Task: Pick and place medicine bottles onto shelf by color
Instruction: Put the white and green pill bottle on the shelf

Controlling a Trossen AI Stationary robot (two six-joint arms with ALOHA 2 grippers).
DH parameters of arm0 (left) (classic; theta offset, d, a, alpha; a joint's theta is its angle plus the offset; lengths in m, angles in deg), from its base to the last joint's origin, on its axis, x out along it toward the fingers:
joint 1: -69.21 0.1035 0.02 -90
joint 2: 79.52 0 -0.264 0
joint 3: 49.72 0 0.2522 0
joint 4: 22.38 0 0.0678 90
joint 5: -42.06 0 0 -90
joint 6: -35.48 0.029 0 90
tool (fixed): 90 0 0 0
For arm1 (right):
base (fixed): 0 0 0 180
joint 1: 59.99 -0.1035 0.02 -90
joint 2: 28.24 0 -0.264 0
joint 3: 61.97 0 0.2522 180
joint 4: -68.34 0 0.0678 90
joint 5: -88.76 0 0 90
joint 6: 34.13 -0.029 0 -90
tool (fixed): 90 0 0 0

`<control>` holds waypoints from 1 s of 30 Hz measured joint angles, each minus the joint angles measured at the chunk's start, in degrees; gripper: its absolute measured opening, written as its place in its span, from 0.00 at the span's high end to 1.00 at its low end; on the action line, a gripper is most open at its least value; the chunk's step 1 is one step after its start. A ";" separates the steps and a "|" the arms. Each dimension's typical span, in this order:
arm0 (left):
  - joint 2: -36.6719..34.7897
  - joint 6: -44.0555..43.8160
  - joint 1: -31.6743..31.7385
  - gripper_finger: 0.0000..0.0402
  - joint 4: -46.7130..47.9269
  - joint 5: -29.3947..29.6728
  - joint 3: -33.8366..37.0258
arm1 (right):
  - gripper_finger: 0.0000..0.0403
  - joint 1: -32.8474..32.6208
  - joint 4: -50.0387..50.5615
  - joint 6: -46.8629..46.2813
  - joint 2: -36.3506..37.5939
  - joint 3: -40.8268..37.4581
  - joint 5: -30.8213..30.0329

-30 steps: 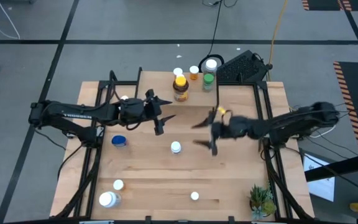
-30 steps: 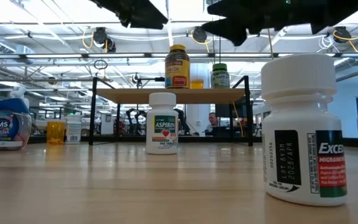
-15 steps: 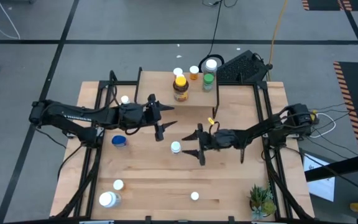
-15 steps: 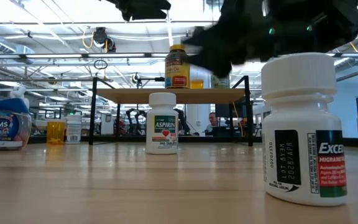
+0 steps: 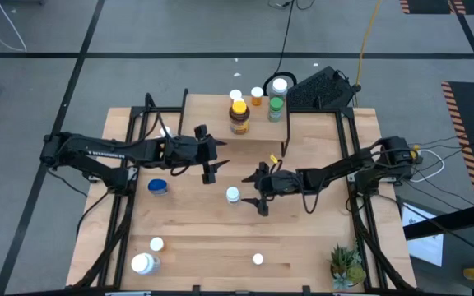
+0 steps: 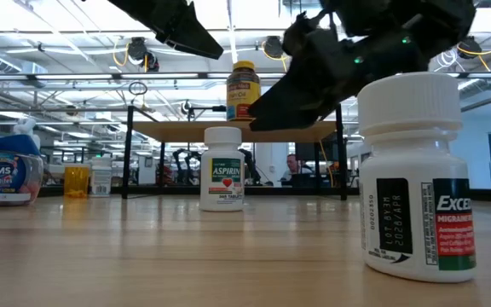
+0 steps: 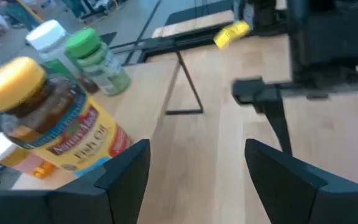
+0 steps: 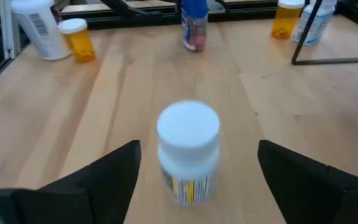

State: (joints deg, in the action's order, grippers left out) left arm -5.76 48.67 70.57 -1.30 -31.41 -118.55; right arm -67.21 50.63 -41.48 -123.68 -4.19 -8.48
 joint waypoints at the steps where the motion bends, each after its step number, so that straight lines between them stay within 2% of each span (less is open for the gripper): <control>1: 0.00 0.02 0.14 0.34 -0.44 0.00 0.00 | 0.19 0.13 -0.06 0.28 -0.86 0.97 0.00; 7: 0.00 -0.33 1.19 0.34 -0.26 -0.02 0.00 | 0.17 0.55 0.41 3.89 -7.52 7.02 0.04; 12: 0.00 -1.27 1.25 0.34 0.31 -0.04 0.00 | 0.20 0.57 1.00 3.66 -8.64 8.14 2.84; 17: 0.00 -1.23 1.25 0.34 0.72 -0.04 0.00 | 0.31 0.52 1.59 3.52 -8.64 8.12 2.89; 24: 0.00 -1.31 1.25 0.34 0.74 -0.04 0.00 | 0.54 1.67 2.77 2.93 -8.01 8.10 2.70; 30: -0.02 -1.47 1.25 0.34 1.21 0.03 0.00 | 0.55 1.69 11.32 4.12 -0.34 8.07 2.50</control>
State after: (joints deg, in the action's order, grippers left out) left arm -5.78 47.20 71.82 -0.09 -31.39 -118.55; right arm -65.53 61.95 -37.36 -124.01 3.89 -5.98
